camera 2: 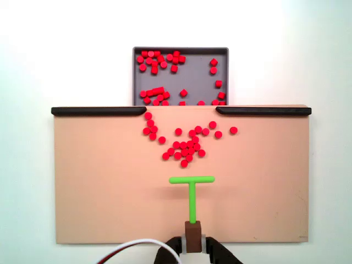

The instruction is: Push granules from bottom to the grey container

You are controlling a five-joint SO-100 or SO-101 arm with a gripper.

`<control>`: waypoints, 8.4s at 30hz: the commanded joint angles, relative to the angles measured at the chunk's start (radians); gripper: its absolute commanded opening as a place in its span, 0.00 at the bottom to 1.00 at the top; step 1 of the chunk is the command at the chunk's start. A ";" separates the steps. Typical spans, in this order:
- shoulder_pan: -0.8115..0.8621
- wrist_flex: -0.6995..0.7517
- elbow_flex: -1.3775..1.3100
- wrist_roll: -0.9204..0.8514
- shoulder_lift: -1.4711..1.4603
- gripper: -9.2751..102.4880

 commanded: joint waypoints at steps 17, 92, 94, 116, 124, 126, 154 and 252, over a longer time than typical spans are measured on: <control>-0.067 -0.005 -0.005 0.101 0.032 0.08; -0.061 -0.005 -0.005 0.080 -0.011 0.08; -0.055 -0.006 -0.005 0.077 -0.031 0.08; -0.018 -0.112 0.075 0.086 -0.086 0.08; -0.037 -0.114 0.094 0.078 -0.103 0.08; -0.041 -0.114 0.104 0.077 -0.101 0.08; -0.021 -0.152 0.098 0.041 -0.147 0.08; -0.052 -0.141 -0.311 0.124 -0.459 0.08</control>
